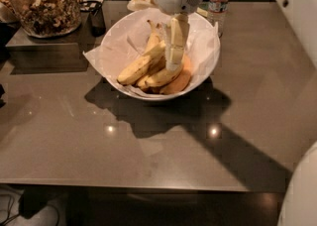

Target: Pick banana from white bowl

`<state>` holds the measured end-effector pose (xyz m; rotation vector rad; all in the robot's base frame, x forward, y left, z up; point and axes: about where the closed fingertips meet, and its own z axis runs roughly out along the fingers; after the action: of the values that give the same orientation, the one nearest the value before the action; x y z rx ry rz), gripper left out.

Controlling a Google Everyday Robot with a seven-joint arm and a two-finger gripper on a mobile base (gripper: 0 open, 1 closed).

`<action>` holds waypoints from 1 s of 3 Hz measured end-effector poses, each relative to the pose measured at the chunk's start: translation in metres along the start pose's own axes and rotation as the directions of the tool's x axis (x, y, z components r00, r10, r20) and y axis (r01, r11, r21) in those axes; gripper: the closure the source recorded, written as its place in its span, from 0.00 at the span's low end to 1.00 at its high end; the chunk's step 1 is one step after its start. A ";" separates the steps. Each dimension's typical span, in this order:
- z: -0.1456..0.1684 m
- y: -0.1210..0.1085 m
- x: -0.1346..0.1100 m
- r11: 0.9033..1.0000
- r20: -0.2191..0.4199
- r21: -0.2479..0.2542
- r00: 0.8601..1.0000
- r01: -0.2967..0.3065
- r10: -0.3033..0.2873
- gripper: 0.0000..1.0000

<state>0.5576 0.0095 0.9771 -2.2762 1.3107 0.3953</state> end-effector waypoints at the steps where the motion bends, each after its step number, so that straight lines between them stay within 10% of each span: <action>1: 0.001 -0.008 -0.001 1.000 0.005 0.021 1.000 0.002 -0.002 0.19; 2: 0.001 -0.012 -0.003 0.999 0.000 0.043 1.000 0.006 -0.006 0.42; 3: 0.024 -0.014 0.008 1.000 0.028 0.022 1.000 -0.013 0.013 0.36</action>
Offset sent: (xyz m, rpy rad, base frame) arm 0.0027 0.0012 0.0043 0.0009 -0.0326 -0.0114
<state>0.5737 0.0232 0.9569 -2.2374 1.3107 0.4135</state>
